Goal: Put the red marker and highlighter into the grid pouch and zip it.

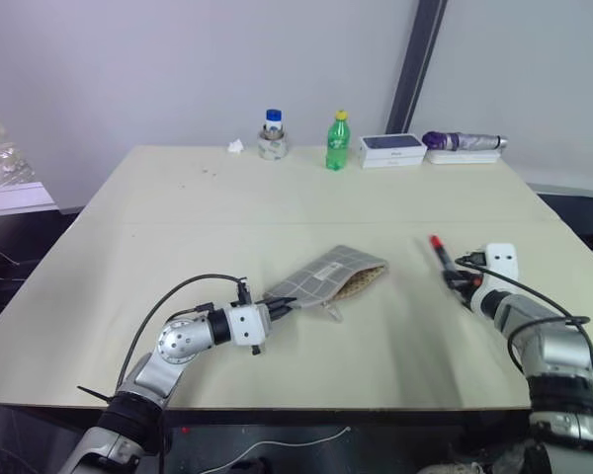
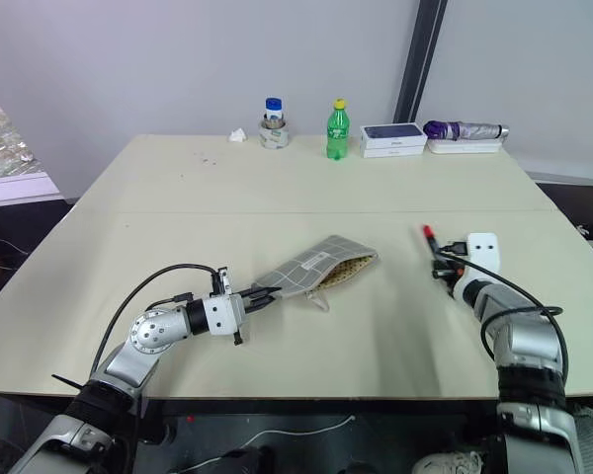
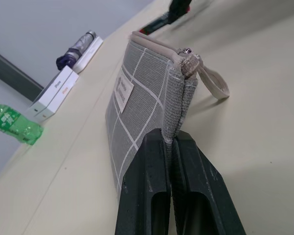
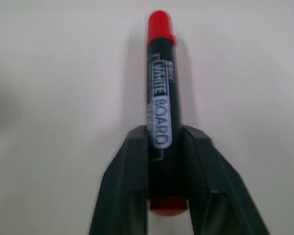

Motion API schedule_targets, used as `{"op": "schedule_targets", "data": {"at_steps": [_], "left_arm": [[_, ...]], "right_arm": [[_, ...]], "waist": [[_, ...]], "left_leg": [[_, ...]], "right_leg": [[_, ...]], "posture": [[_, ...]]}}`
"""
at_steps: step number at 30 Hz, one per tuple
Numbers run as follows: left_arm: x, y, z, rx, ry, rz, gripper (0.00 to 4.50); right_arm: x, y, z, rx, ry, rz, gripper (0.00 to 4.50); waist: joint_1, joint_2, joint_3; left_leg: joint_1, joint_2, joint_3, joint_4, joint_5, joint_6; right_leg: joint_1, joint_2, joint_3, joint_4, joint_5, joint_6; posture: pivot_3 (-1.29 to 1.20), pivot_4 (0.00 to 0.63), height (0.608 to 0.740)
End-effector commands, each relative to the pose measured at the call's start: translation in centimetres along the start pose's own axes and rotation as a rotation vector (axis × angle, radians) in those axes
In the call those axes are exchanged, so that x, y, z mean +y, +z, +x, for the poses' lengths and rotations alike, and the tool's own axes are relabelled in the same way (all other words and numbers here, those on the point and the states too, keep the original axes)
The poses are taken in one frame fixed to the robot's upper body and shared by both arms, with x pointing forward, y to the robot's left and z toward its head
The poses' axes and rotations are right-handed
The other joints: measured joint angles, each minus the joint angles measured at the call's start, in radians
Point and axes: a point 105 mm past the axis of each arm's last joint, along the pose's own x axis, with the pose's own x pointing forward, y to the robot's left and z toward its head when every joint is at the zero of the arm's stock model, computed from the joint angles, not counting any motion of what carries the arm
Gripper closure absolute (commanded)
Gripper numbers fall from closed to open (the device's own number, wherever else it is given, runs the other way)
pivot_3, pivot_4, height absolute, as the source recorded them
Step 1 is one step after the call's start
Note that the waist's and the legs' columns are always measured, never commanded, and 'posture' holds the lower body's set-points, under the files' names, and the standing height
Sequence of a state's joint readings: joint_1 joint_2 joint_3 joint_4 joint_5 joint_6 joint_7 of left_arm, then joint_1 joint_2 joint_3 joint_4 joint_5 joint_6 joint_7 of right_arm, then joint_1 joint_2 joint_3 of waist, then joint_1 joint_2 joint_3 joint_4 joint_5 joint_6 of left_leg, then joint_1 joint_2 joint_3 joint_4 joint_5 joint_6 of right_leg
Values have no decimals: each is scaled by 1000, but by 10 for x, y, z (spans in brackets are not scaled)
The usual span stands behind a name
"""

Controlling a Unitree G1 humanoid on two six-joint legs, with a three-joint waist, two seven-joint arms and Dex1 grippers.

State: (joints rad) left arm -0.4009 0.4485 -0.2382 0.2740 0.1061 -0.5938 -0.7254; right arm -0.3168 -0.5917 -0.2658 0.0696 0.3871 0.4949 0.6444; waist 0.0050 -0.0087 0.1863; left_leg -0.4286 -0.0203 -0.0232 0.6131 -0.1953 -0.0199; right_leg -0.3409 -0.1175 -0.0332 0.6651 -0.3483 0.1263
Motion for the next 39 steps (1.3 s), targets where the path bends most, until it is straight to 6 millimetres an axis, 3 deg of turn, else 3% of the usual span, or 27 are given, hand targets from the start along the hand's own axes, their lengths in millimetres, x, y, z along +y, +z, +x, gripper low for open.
{"op": "schedule_targets", "data": {"at_steps": [1,8,17,25,35,39], "left_arm": [[8,6,0,-25,19,18,4500],[11,5,3,-27,22,23,4500],[12,2,-1,-18,8,37,4500],[7,3,-2,-16,-32,58,4500],[10,3,-4,-18,-57,90,4500],[12,5,-6,-32,-65,105,4500]], "right_arm": [[53,34,-24,-132,331,-217,4078],[60,6,-37,-50,387,-401,4078],[44,-18,-34,38,345,-540,4078],[66,6,-14,-61,397,-605,4078],[105,18,13,-68,590,-1179,4078],[119,22,24,-117,638,-1323,4078]], "waist": [[0,0,0],[5,-1,0],[6,-1,0],[5,-1,0],[4,-1,0],[5,-1,0]], "left_leg": [[0,0,0,0,0,0],[2,0,-1,2,0,0],[2,0,-1,2,0,0],[2,0,-1,2,0,0],[2,-1,-1,2,0,0],[2,-1,-1,2,0,0]], "right_leg": [[1,0,0,0,0,0],[3,0,0,0,1,1],[3,0,0,0,1,1],[3,0,0,0,1,1],[2,0,0,0,1,1],[2,0,0,0,1,1]], "posture": [[0,150,740],[0,150,740],[0,150,740],[0,150,740],[0,150,740],[0,150,740]]}}
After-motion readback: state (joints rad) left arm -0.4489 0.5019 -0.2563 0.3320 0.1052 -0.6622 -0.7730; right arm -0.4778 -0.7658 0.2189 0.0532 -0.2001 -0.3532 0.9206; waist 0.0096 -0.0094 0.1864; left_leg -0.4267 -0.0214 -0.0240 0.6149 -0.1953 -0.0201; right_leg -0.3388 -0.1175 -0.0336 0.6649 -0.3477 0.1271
